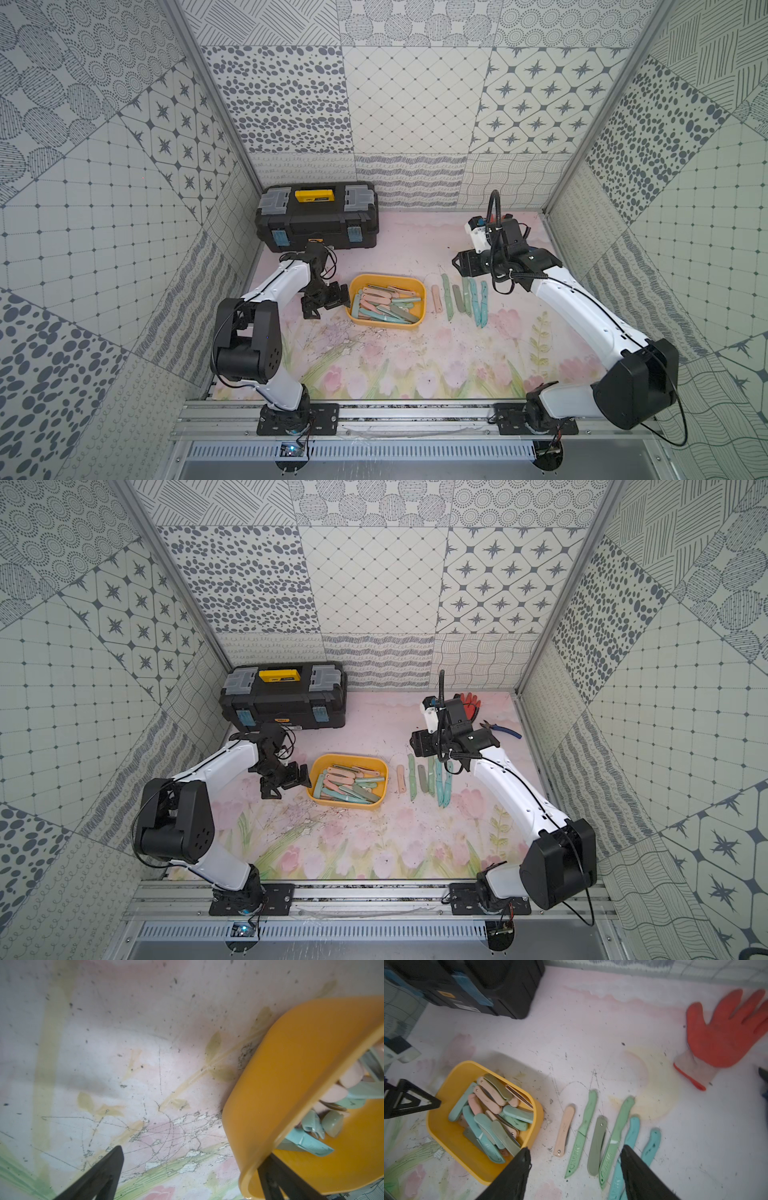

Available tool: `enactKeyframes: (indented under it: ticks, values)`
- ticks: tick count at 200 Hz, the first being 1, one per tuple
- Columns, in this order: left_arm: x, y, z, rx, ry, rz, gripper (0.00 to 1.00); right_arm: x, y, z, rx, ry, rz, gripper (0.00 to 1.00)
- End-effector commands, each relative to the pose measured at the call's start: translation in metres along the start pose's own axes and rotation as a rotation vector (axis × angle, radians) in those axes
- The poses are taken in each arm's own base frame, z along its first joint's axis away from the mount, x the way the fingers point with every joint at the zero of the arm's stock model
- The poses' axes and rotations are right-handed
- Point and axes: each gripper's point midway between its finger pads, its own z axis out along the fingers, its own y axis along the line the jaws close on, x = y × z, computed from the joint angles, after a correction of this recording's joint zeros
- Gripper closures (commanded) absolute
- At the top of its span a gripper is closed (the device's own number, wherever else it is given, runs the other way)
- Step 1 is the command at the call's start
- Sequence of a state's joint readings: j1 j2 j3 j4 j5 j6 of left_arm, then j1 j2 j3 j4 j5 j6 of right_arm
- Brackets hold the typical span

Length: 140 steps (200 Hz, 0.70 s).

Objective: Take the fruit knife out of the storage box
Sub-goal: Pick up the fruit knife from the storage box.

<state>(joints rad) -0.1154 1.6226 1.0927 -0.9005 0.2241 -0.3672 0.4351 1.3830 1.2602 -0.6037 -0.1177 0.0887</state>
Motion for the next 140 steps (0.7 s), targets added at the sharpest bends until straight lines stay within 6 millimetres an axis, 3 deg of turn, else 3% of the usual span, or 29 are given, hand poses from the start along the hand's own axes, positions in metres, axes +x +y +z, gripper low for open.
enactKeyframes:
  ticks: [1, 40, 84, 108, 140]
  values:
    - [-0.001, 0.004, -0.002, -0.010, 0.003, -0.026, 0.02, -0.018, 0.041, 0.009, -0.102, -0.060, -0.152, 0.28]
    - [-0.001, 0.004, -0.003, -0.008, -0.002, -0.026, 0.02, -0.017, 0.111, 0.032, -0.261, -0.029, -0.317, 0.28]
    - [-0.001, 0.004, -0.003, -0.007, 0.000, -0.025, 0.02, 0.011, 0.169, 0.073, -0.366, 0.124, -0.443, 0.30]
    - [-0.001, 0.003, -0.004, -0.007, -0.002, -0.025, 0.02, 0.029, 0.185, 0.095, -0.376, 0.216, -0.477, 0.33]
    - [-0.001, 0.003, -0.004, -0.003, -0.004, -0.024, 0.02, 0.052, 0.184, 0.128, -0.355, 0.353, -0.446, 0.40]
